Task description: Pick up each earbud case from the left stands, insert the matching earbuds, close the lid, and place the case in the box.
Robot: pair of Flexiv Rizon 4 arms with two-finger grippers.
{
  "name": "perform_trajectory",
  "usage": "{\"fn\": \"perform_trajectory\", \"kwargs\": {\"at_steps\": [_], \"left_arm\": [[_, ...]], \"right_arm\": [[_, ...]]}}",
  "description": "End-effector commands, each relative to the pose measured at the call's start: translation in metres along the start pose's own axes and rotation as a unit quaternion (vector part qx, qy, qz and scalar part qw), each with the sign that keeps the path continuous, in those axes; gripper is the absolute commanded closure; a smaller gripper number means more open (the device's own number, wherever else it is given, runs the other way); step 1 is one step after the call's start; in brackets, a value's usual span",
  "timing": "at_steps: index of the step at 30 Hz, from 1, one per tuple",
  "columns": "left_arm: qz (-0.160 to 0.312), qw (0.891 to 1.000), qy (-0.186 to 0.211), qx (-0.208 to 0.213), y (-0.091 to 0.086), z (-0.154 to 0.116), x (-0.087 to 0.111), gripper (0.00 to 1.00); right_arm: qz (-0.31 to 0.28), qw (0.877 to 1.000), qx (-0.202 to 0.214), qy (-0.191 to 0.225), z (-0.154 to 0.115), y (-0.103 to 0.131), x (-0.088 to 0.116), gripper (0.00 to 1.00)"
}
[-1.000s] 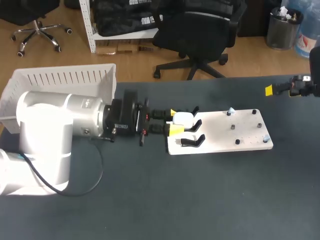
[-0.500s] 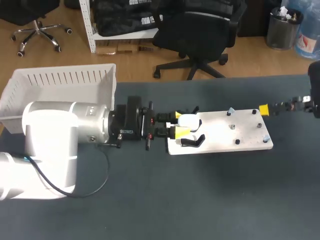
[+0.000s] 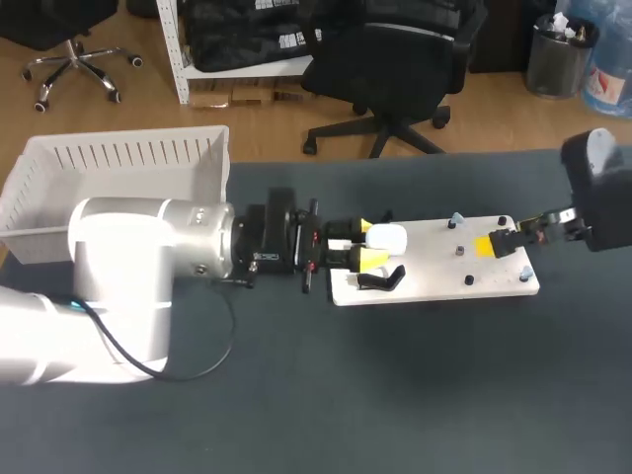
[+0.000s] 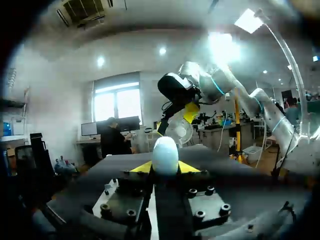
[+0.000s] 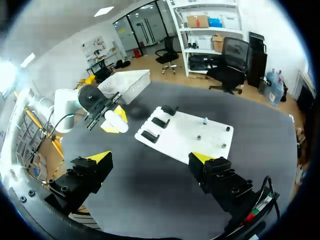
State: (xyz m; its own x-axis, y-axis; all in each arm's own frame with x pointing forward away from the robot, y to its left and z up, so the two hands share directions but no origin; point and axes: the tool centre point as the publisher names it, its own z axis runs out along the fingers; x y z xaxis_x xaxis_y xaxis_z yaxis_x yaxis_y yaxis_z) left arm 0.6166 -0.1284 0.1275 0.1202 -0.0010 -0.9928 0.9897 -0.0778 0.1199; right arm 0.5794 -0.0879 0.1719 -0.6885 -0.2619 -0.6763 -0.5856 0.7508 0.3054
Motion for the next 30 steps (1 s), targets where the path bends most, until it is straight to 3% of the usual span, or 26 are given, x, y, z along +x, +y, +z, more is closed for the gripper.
{"fn": "perform_trajectory", "kwargs": {"at_steps": [1,11,30], "left_arm": [[-0.005,1.000,-0.001,0.005,0.004,0.005,0.006,1.00],[-0.017,1.000,-0.010,0.000,0.006,0.008,0.010,1.00],[-0.016,1.000,-0.011,-0.005,0.007,0.008,0.010,1.00]], "right_arm": [[0.003,0.999,0.046,0.002,0.004,0.011,-0.001,0.00],[0.005,0.999,0.034,0.028,0.028,0.029,-0.001,0.00],[0.002,0.998,0.012,0.067,0.068,0.040,-0.014,0.00]]}}
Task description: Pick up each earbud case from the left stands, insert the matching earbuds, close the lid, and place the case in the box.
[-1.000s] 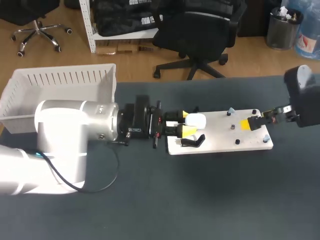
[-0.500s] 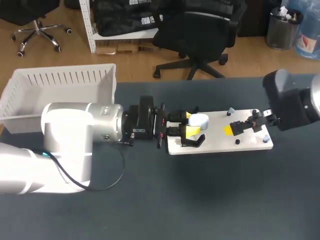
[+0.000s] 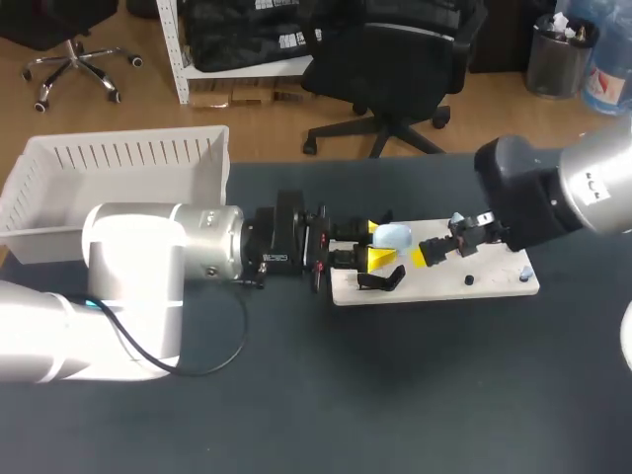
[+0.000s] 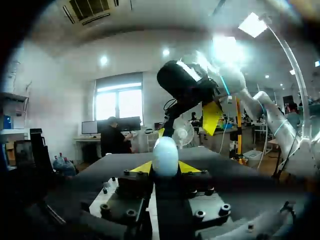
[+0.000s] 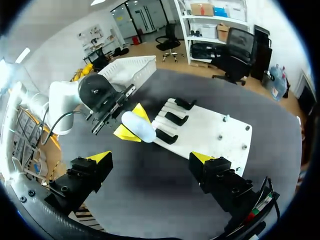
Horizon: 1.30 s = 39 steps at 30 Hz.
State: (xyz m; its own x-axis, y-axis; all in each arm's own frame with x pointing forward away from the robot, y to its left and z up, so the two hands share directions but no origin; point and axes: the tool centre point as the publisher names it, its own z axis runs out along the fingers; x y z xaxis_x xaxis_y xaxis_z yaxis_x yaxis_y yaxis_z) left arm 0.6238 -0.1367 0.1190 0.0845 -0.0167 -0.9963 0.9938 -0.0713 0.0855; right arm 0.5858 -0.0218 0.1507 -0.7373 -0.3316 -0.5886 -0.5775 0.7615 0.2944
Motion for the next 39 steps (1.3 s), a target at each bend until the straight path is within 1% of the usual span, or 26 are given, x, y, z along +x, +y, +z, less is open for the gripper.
{"fn": "perform_trajectory", "kwargs": {"at_steps": [1,11,15,25,39], "left_arm": [[0.001,1.000,-0.002,-0.001,0.000,0.000,0.001,1.00],[0.001,1.000,-0.002,-0.001,0.000,0.000,0.001,1.00],[0.001,1.000,-0.002,-0.001,0.000,0.000,0.001,1.00],[0.001,1.000,-0.002,-0.001,0.000,0.000,0.001,1.00],[0.001,1.000,-0.002,-0.001,0.000,0.000,0.001,1.00]], "right_arm": [[0.000,1.000,0.003,0.007,0.012,0.000,-0.009,0.00],[-0.003,1.000,0.003,0.020,0.024,0.001,-0.013,0.00],[-0.003,1.000,0.006,0.024,0.028,-0.002,-0.014,0.00],[0.002,1.000,0.014,0.025,0.032,-0.010,-0.019,0.00],[0.009,0.999,0.020,0.028,0.037,-0.014,-0.018,0.00]]}}
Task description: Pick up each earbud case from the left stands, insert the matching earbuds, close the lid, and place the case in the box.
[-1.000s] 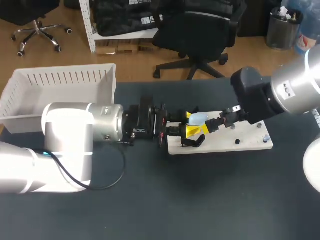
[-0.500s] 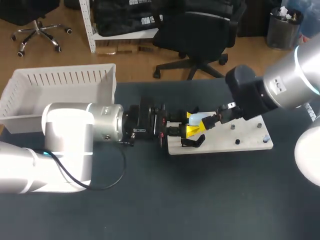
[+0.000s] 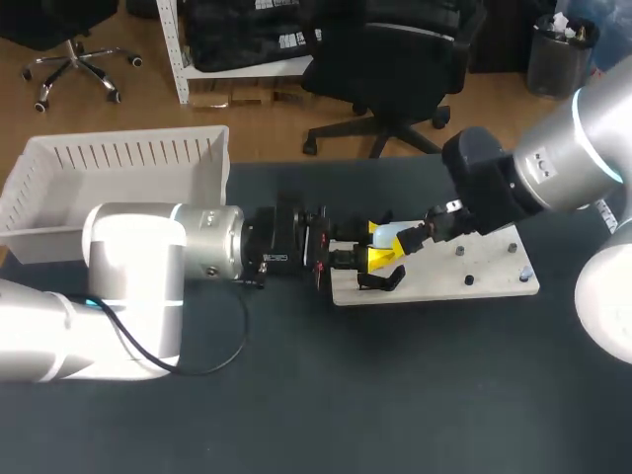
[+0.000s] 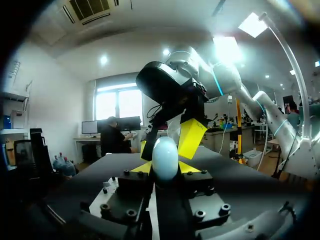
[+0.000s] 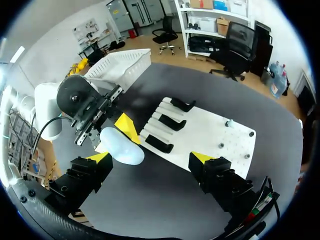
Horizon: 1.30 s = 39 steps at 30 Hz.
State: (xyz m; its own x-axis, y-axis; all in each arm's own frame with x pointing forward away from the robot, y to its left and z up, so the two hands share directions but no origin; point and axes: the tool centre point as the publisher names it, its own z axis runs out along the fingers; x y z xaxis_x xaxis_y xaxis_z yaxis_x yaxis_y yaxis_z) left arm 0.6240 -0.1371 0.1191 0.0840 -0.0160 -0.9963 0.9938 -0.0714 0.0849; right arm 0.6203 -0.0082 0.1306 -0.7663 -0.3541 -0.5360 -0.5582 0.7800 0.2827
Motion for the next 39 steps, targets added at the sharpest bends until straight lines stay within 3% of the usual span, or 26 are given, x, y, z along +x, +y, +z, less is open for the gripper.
{"fn": "perform_trajectory", "kwargs": {"at_steps": [1,17,21,26,27,31,33,39], "left_arm": [[0.002,1.000,-0.002,-0.001,0.000,0.000,0.001,1.00],[0.002,1.000,-0.002,-0.001,0.000,0.000,0.001,1.00],[0.002,1.000,-0.002,-0.001,0.000,0.000,0.001,1.00],[0.002,1.000,-0.002,-0.001,0.000,0.000,0.001,1.00],[0.002,1.000,-0.002,-0.001,0.000,0.000,0.001,1.00],[0.002,1.000,-0.002,-0.001,0.000,0.000,0.001,1.00],[0.002,1.000,-0.002,-0.001,0.000,0.000,0.001,1.00],[0.002,1.000,-0.002,-0.001,0.000,0.000,0.001,1.00]], "right_arm": [[0.003,1.000,0.009,-0.004,0.003,0.001,0.000,0.00],[0.003,0.999,0.018,-0.031,-0.014,-0.001,-0.014,0.00],[0.000,0.998,0.040,-0.058,-0.031,-0.011,-0.020,0.00],[-0.005,0.994,0.095,-0.057,-0.056,-0.033,-0.021,0.00],[-0.006,0.993,0.106,-0.051,-0.059,-0.037,-0.020,0.00],[-0.003,0.983,0.178,0.041,-0.067,-0.065,-0.004,0.00],[-0.003,0.972,0.218,0.089,-0.065,-0.079,0.008,0.00],[0.010,0.953,0.259,0.157,-0.053,-0.104,0.041,0.00]]}}
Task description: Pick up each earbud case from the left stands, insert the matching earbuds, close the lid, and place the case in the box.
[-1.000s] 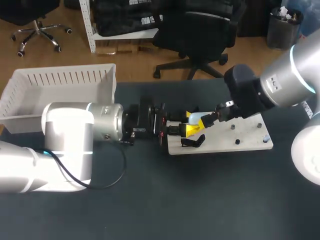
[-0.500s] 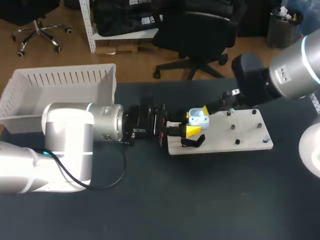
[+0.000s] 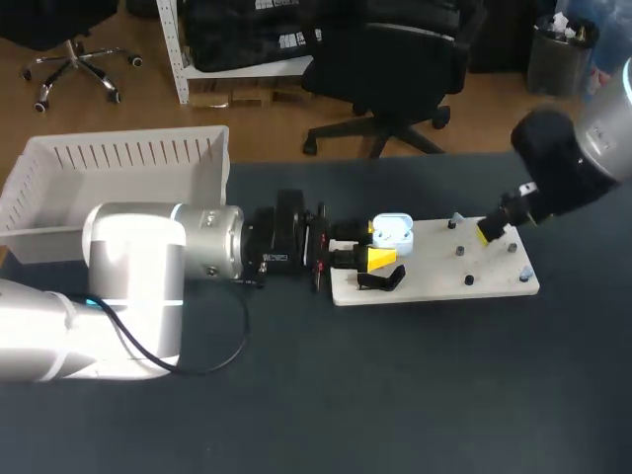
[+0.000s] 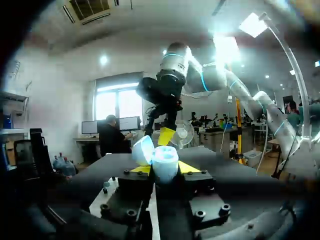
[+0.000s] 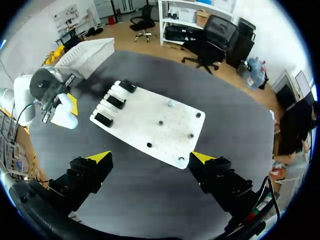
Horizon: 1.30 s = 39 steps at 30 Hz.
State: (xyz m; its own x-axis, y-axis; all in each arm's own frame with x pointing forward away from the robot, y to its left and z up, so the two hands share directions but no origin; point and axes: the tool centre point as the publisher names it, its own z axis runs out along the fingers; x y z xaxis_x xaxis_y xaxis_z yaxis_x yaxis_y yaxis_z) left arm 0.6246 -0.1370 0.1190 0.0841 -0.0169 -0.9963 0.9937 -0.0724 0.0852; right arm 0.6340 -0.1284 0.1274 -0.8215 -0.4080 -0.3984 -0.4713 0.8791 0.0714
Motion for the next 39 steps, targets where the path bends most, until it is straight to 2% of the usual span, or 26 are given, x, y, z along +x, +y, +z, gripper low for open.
{"fn": "perform_trajectory", "kwargs": {"at_steps": [1,6,11,13,17,19,22,23,25,39], "left_arm": [[0.002,1.000,-0.002,-0.002,-0.001,0.000,0.001,1.00],[0.002,1.000,-0.002,-0.002,-0.001,0.000,0.001,1.00],[0.002,1.000,-0.002,-0.002,-0.001,0.000,0.001,1.00],[0.002,1.000,-0.002,-0.002,-0.001,0.000,0.001,1.00],[0.002,1.000,-0.002,-0.002,-0.001,0.000,0.001,1.00],[0.002,1.000,-0.002,-0.002,-0.001,0.000,0.001,1.00],[0.002,1.000,-0.002,-0.002,-0.001,0.000,0.001,1.00],[0.002,1.000,-0.002,-0.002,-0.001,0.000,0.001,1.00],[0.002,1.000,-0.002,-0.002,-0.001,0.000,0.001,1.00],[0.002,1.000,-0.002,-0.002,-0.001,0.000,0.001,1.00]], "right_arm": [[0.009,0.986,0.140,0.090,0.009,-0.003,0.012,0.00],[0.001,0.979,0.147,0.141,0.027,-0.009,0.030,0.00],[-0.001,0.976,0.146,0.162,0.039,-0.014,0.036,0.00],[-0.002,0.975,0.146,0.168,0.044,-0.017,0.039,0.05],[-0.001,0.974,0.145,0.172,0.051,-0.020,0.043,0.07],[0.000,0.974,0.144,0.175,0.055,-0.023,0.045,0.18],[0.006,0.974,0.144,0.174,0.058,-0.026,0.045,0.27],[0.009,0.974,0.144,0.174,0.058,-0.027,0.045,0.43],[0.015,0.975,0.142,0.172,0.060,-0.030,0.045,0.50],[0.027,0.974,0.157,0.163,0.072,-0.040,0.052,0.54]]}}
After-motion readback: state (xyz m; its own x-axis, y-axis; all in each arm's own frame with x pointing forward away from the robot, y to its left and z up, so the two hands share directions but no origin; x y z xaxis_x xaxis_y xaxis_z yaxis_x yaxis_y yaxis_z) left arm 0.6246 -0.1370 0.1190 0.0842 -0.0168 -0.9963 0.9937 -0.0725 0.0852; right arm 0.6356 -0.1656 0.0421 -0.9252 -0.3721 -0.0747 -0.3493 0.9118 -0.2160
